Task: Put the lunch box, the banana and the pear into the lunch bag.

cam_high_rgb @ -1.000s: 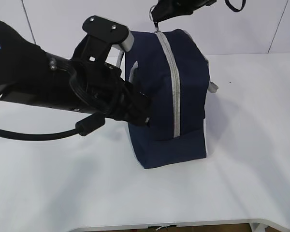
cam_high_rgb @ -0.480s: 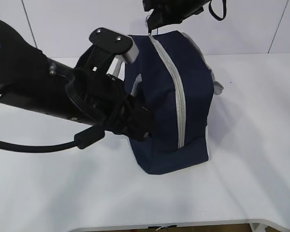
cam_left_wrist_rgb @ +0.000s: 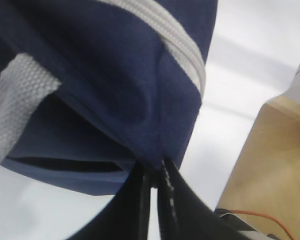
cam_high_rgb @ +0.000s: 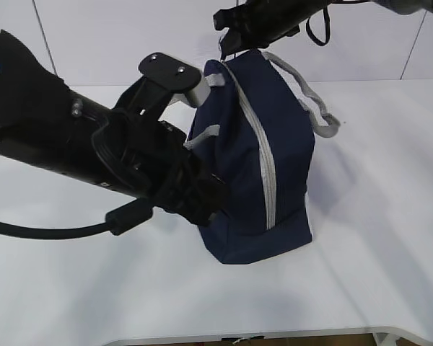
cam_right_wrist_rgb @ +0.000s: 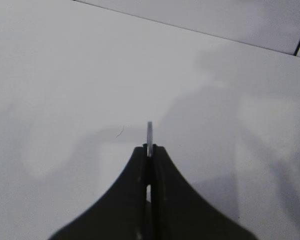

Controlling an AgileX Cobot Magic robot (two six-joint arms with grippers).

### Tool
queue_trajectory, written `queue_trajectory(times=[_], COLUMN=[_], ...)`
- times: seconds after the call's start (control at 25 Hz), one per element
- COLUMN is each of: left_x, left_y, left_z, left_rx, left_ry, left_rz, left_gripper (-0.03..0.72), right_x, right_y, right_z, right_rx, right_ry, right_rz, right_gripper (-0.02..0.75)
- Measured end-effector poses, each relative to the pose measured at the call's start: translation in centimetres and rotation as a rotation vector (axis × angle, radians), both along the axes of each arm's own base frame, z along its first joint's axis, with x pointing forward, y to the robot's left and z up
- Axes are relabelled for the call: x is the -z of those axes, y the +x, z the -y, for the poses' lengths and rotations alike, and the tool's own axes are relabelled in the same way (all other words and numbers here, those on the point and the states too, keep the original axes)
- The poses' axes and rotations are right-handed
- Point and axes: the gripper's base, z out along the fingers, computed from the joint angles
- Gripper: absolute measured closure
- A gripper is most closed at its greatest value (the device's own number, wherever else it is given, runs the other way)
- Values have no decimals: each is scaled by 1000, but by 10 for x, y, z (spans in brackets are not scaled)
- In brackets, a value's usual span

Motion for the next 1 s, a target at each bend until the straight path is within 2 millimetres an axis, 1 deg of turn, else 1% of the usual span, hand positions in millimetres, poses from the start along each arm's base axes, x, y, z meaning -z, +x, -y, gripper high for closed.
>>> queue_trajectory(times=[0.12,0.28,0.52,0.76,1.0], left_x=[0,1,3,3,3], left_y=[0,1,2,6,16], left_z=[0,-2,-4,-8,-15], left_rx=[21,48,100,163,160], left_ry=[21,55,120,207,246], left_rz=[21,50,112,236,317], left_gripper=[704,704,704,704,704], right_x=[0,-4,-16,-33,-33], right_y=[0,-2,-10,-20,-21], right_z=[4,8,18,22,24], right_rx=[-1,-17,-67,-211,-232], right_ry=[-5,-32,-183,-315,-342], right_rz=[-15,-29,-60,-26,-16], right_gripper=[720,720,720,720,720])
